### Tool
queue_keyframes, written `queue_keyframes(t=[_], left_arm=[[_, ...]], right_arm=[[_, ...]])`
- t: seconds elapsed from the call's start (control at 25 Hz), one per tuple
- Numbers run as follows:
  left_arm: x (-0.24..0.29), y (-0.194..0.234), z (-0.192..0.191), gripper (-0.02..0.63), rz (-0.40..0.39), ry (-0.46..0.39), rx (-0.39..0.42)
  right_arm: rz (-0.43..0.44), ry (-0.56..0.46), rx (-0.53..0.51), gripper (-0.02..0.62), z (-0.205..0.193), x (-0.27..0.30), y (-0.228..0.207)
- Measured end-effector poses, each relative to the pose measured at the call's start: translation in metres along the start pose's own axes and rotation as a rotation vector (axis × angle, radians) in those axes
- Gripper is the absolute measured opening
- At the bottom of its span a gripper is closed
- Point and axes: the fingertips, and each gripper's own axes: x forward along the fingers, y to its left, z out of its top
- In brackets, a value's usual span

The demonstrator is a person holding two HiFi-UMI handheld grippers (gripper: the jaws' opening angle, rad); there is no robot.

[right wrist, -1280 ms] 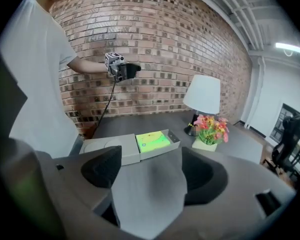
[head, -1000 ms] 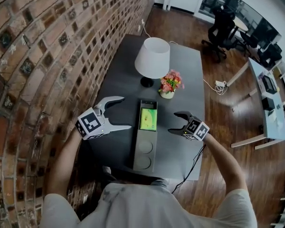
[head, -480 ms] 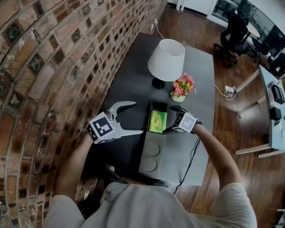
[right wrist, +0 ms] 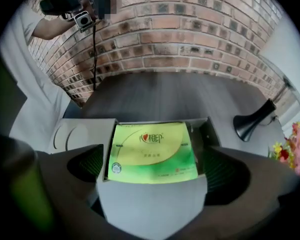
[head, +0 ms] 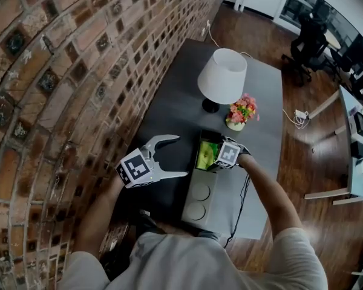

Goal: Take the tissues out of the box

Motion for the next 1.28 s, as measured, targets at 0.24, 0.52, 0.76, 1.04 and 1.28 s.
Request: queue_keyframes(t=[0.24, 0.52, 0.76, 1.04, 1.28], left_arm=[[-0.002, 0.002, -0.006, 0.440, 0.007, -0.001, -0.017], [-0.004, 0.000, -0.005, 0.440, 0.014, -0.008, -0.033], [-0.004, 0.003, -0.012, 0.436, 0.022, -0.007, -0.031], [-0.001, 0.005, -0.004, 0.436, 0.041, -0.039, -0.064], [0.000, 0.010, 0.002, 0.436, 0.115, -0.072, -0.091]], right_arm=[[0.049, 0.102, 0.001, 0.618, -0.001, 0.023, 0.005], [0.113, 0.211, 0.024, 0.616, -0.011, 0.038, 0.000], [0.098, 0.203, 0.019, 0.567, -0.009, 0.034, 0.002], [0.012, 0.125, 0.040, 0.541, -0.008, 0.015, -0.002], [-0.070, 0.033, 0.059, 0.540, -0.006, -0.019, -0.007]])
